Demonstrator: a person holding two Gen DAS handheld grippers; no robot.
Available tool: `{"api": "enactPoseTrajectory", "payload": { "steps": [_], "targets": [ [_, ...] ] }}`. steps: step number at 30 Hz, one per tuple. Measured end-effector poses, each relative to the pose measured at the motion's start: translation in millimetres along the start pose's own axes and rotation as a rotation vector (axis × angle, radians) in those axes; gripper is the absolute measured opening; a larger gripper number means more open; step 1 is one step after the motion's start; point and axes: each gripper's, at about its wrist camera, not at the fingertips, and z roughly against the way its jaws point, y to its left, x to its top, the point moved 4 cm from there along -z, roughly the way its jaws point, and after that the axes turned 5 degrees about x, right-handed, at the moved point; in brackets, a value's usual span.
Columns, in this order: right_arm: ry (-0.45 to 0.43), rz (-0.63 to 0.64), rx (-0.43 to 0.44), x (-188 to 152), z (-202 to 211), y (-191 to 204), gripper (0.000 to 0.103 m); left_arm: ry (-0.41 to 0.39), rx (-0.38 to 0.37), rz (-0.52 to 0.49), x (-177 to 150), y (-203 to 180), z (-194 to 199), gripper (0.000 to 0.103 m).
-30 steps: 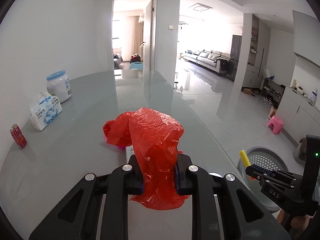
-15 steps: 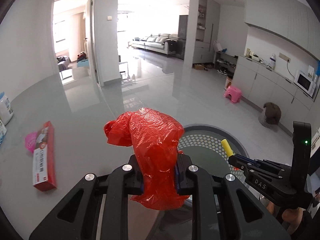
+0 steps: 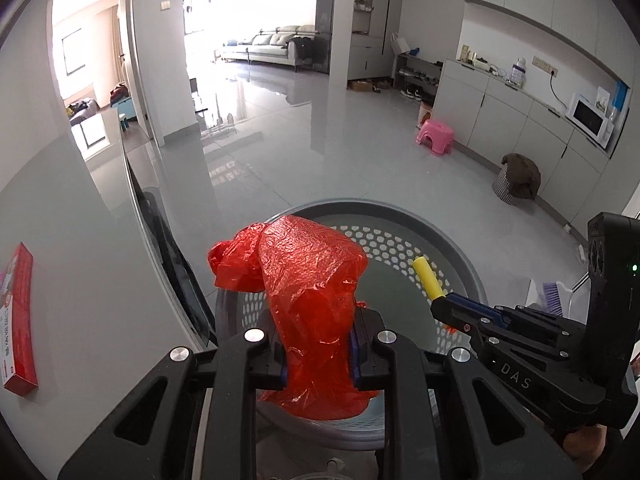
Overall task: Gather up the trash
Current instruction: 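Carry the red bag and yellow dart in both tools over the basket, then open both tools to drop the red bag and dart into the basket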
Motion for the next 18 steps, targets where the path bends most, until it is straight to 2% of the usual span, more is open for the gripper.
{"api": "enactPoseTrajectory", "payload": {
  "steps": [7,12,13,15,16,18],
  "targets": [
    [0.018,-0.022,0.013,1,-12,-4,0.013,0.032,0.015,-0.016,-4,-6,-14,0.023],
    [0.013,-0.029,0.013,-1,-13,-7,0.013,0.053,0.039,-0.016,-4,2,-15,0.039],
    [0.009,-0.027,0.011,-1,-12,-7,0.017,0.055,0.041,-0.012,-4,3,-15,0.042],
    [-0.007,-0.025,0.003,0,-7,-8,0.037,0.050,0.048,-0.007,-5,4,-13,0.061],
    [-0.024,-0.030,-0.001,0,-4,-10,0.051,0.042,0.052,-0.003,-4,5,-11,0.065],
    [-0.034,-0.041,0.007,1,0,-11,0.053,0.033,0.055,0.001,-3,5,-8,0.069]
  ]
}}
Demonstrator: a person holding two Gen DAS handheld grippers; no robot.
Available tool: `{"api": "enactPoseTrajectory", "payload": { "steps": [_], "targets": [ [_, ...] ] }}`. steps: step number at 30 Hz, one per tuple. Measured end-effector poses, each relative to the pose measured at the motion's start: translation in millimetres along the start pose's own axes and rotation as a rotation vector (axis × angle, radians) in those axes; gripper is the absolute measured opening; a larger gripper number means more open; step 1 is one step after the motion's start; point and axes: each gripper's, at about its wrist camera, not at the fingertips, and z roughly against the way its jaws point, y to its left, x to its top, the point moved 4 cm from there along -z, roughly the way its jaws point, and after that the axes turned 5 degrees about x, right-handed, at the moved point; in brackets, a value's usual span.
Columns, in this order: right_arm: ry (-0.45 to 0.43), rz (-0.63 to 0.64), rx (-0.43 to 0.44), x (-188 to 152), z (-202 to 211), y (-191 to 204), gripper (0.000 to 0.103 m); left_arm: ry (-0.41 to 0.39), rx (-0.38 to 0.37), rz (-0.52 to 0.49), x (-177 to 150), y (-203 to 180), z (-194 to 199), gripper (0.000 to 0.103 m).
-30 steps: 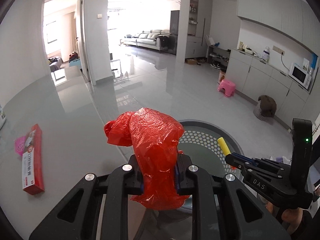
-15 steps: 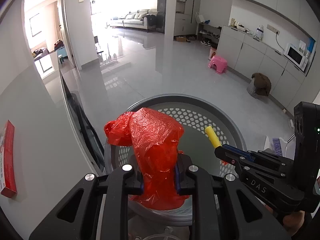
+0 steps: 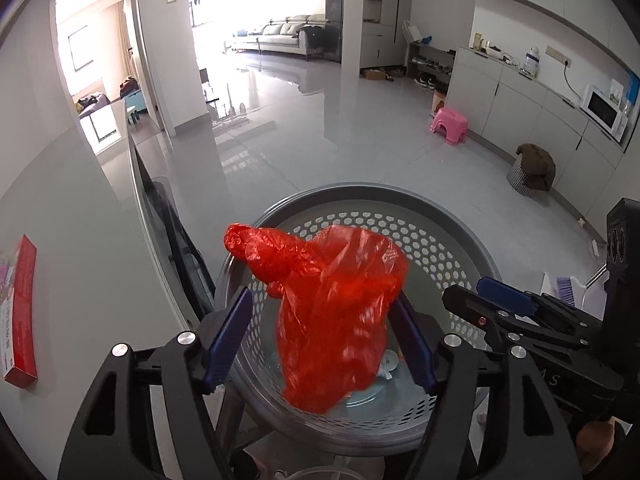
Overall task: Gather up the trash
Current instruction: 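Open both tools to drop the red bag and dart into the basket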
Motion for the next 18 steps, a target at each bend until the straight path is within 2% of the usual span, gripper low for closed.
{"api": "enactPoseTrajectory", "payload": {
  "steps": [4,6,15,18],
  "targets": [
    [0.002,-0.005,0.004,-2,3,0,0.053,0.004,0.008,0.003,-1,2,2,0.070],
    [0.005,-0.004,0.007,-3,4,1,0.053,0.005,0.010,0.009,-3,3,3,0.074],
    [-0.006,0.010,0.001,1,16,7,0.054,0.005,0.008,0.034,-6,9,13,0.077],
    [-0.027,0.015,0.002,2,25,11,0.058,-0.013,0.007,0.039,-5,12,21,0.079]
  ]
}}
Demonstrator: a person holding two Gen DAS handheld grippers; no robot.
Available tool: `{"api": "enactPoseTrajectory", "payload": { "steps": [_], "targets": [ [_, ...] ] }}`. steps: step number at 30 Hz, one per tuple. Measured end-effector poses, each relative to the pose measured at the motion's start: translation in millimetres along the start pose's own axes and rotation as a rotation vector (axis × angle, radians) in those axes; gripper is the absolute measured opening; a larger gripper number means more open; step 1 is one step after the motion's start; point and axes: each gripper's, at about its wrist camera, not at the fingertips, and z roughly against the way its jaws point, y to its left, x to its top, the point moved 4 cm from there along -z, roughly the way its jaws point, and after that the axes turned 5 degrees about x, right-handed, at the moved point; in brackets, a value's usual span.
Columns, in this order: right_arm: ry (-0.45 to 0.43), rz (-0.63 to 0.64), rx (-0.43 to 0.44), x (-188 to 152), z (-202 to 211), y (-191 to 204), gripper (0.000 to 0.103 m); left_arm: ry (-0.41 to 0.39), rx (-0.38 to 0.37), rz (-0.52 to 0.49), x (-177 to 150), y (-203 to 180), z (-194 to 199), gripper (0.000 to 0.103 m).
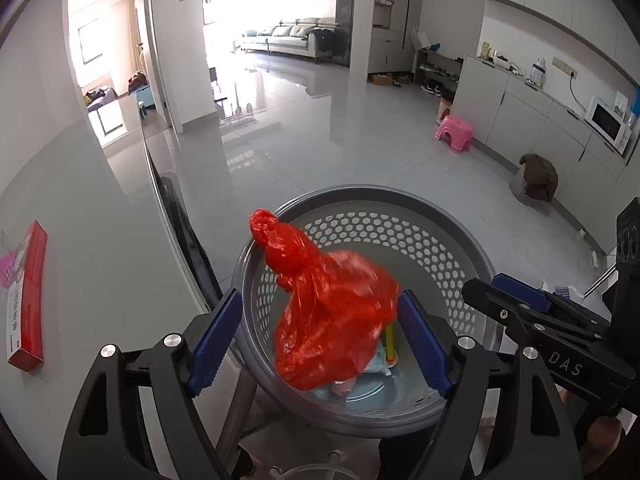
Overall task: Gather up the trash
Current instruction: 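Open both tools to drop the red bag and dart into the basket, then move both tools back over the table toward the toothpaste box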
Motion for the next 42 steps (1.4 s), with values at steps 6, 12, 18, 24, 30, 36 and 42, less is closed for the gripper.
{"api": "enactPoseTrajectory", "payload": {
  "steps": [6,12,18,24,30,36,42],
  "targets": [
    [-0.006,0.019,-0.013,-1,11,5,0.059,-0.028,-0.011,0.011,1,0,13,0.081],
    [-0.021,0.028,-0.017,2,23,13,0.059,-0.056,-0.012,0.033,2,8,26,0.081],
    [-0.019,0.064,-0.010,0,26,30,0.061,-0.089,0.013,0.080,-3,31,43,0.083],
    [0.000,0.113,0.018,-6,19,59,0.063,-0.117,0.067,0.135,-15,69,61,0.085],
    [0.038,0.173,0.065,-15,-1,105,0.066,-0.136,0.161,0.209,-29,128,79,0.086],
    [0.073,0.241,0.118,-24,-24,157,0.068,-0.139,0.277,0.286,-55,197,95,0.087],
    [0.125,0.316,0.179,-34,-54,215,0.070,-0.115,0.398,0.368,-91,266,108,0.088]
  ]
}}
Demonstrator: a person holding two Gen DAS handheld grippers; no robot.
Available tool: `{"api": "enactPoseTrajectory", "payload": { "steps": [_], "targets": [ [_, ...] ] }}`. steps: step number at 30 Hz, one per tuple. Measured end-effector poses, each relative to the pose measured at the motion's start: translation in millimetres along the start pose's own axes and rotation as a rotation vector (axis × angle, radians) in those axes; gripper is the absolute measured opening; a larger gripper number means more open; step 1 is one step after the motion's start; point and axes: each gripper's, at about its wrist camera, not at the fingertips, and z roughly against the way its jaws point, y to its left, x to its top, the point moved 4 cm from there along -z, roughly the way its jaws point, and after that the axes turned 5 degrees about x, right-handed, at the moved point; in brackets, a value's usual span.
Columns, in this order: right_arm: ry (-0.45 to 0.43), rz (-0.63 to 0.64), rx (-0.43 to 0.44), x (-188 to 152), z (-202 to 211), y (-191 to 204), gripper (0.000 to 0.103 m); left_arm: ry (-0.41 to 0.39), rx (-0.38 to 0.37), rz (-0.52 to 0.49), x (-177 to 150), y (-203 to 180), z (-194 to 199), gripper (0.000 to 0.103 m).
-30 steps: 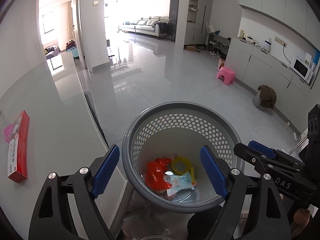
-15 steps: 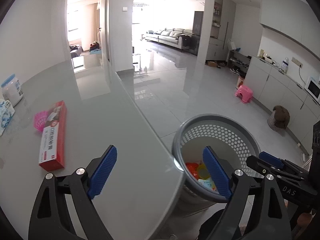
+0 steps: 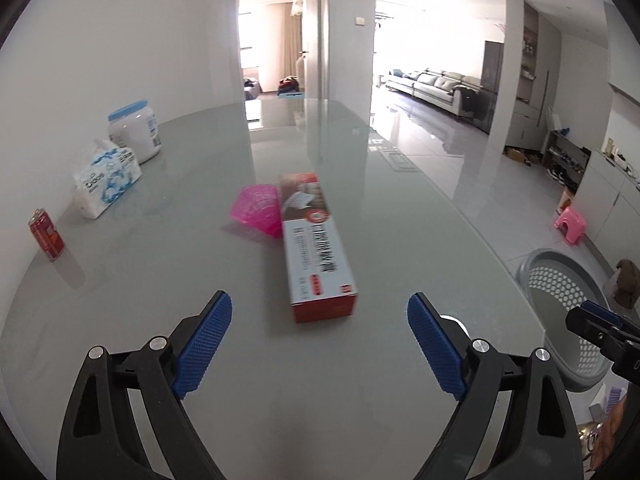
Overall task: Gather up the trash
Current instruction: 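Move both tools back over the table toward the toothpaste box, then grasp the red-white toothpaste box with the right tool and lift it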
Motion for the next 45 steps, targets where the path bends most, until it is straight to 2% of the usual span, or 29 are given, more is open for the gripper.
{"api": "enactPoseTrajectory", "payload": {
  "steps": [7,13,23,29,36,45],
  "targets": [
    [0.053,0.122,0.050,20,-47,64,0.073,0.024,0.079,0.101,-11,70,-17,0.088],
    [0.100,0.179,0.062,39,-94,104,0.074,0.041,0.113,0.153,-13,105,-33,0.088],
    [0.166,0.221,0.063,61,-163,155,0.076,0.016,0.165,0.225,0,154,-52,0.088],
    [0.224,0.208,0.031,67,-197,169,0.076,0.010,0.187,0.239,2,167,-58,0.088],
    [0.280,0.204,-0.021,64,-225,173,0.076,0.033,0.169,0.256,-3,169,-65,0.088],
    [0.282,0.244,-0.114,63,-242,176,0.076,0.040,0.163,0.257,-3,168,-67,0.088]
  ]
}}
